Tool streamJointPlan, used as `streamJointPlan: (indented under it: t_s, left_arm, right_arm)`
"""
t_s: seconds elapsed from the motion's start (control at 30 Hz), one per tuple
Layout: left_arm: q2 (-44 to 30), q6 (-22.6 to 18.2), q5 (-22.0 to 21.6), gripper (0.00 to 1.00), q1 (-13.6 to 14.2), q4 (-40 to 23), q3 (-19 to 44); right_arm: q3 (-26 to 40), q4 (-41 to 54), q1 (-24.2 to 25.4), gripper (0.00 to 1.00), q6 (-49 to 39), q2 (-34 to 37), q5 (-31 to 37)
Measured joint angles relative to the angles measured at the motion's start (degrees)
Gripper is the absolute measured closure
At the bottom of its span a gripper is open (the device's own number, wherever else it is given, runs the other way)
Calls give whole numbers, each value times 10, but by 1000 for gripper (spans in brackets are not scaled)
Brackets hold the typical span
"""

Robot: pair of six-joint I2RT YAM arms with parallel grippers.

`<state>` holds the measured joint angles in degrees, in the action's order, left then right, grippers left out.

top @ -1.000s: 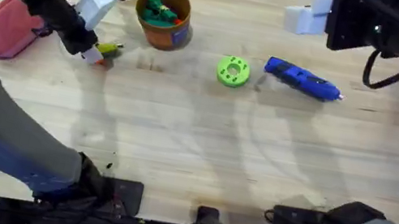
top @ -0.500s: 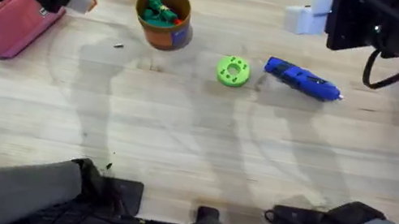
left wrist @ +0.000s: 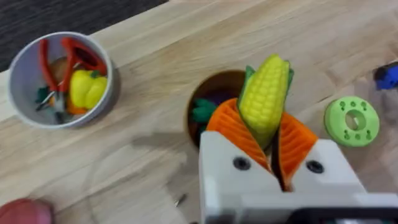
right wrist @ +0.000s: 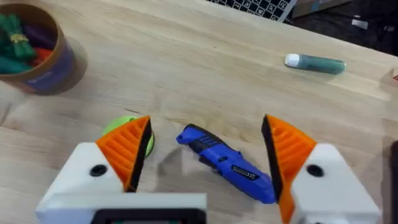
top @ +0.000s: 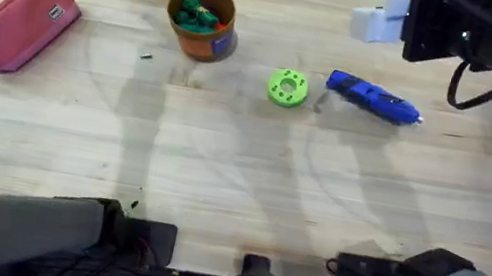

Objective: Pick up the gripper from the table and insert it into the empty holder that is missing its gripper. Then pick up a screw, insert it into the mounting hole, and use the screwdriver to tighten it. Finally, clean up the table by picking up the vegetable and placing it into the bucket.

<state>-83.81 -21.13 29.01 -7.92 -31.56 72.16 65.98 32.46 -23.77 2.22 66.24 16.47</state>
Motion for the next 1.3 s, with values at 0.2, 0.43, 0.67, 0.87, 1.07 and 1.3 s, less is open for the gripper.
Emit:
streamJointPlan:
  t_s: [0.2,0.43,0.67,0.87,1.07,1.3]
  left_arm:
    - [-92,47,-60,916,76,53,0]
    - [-128,54,-78,921,80,56,0]
    - [-129,56,-79,103,80,56,0]
    - [-127,59,-79,16,80,56,0]
    - [-34,60,-105,15,80,29,0]
    - [122,60,-125,15,80,-93,0]
  right_arm:
    - [0,0,0,8,0,0,0]
    - [0,0,0,8,0,0,0]
    - [0,0,0,8,0,0,0]
    - [0,0,0,7,0,0,0]
    - [0,0,0,8,0,0,0]
    - [0,6,0,7,0,0,0]
